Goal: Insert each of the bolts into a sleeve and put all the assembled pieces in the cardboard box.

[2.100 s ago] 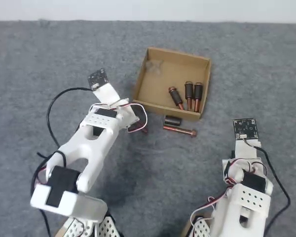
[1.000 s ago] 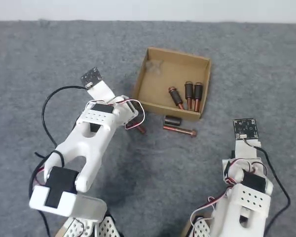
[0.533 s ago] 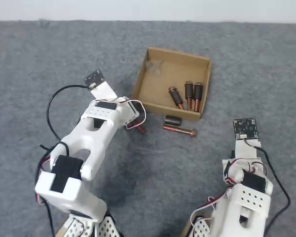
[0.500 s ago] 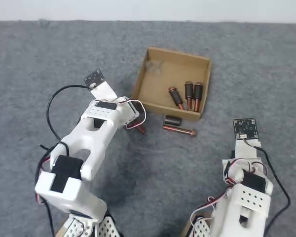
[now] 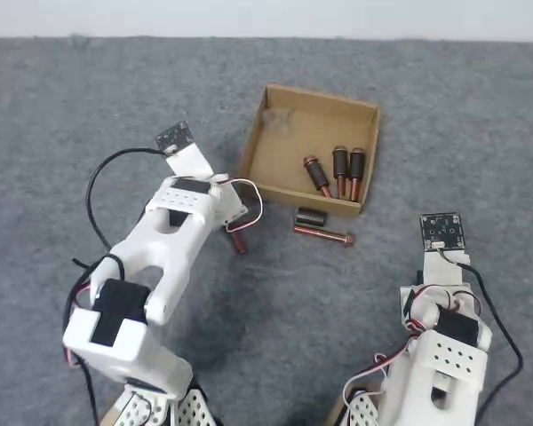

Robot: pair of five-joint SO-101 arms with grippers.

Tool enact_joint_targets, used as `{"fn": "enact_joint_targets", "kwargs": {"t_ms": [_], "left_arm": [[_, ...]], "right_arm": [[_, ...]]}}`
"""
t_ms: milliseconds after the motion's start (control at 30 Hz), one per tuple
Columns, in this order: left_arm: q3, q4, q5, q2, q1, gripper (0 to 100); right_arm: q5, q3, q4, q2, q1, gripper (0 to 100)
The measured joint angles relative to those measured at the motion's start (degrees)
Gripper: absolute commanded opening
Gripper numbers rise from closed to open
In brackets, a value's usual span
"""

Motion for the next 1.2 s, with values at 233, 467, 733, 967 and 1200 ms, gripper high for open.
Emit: {"fn": "enact_joint_targets", "kwargs": {"t_ms": [233,467,733,967,1200], "left_arm": [[-5.71,14.86,-13.63,0.00,-0.70,2],[-6.51,21.01,-33.32,0.00,-5.80,2],[-6.51,27.96,-43.69,0.00,-5.98,2],[-3.69,28.57,-44.31,-1.76,-6.59,1],[8.18,19.87,-44.31,-13.54,-6.33,1]], "right_arm": [[0.00,0.00,0.00,0.00,0.00,0.7],[0.00,0.00,0.00,0.00,0.00,0.7],[0.00,0.00,0.00,0.00,0.00,0.7],[0.00,0.00,0.00,0.00,0.00,0.7],[0.00,0.00,0.00,0.00,0.00,0.7]]}}
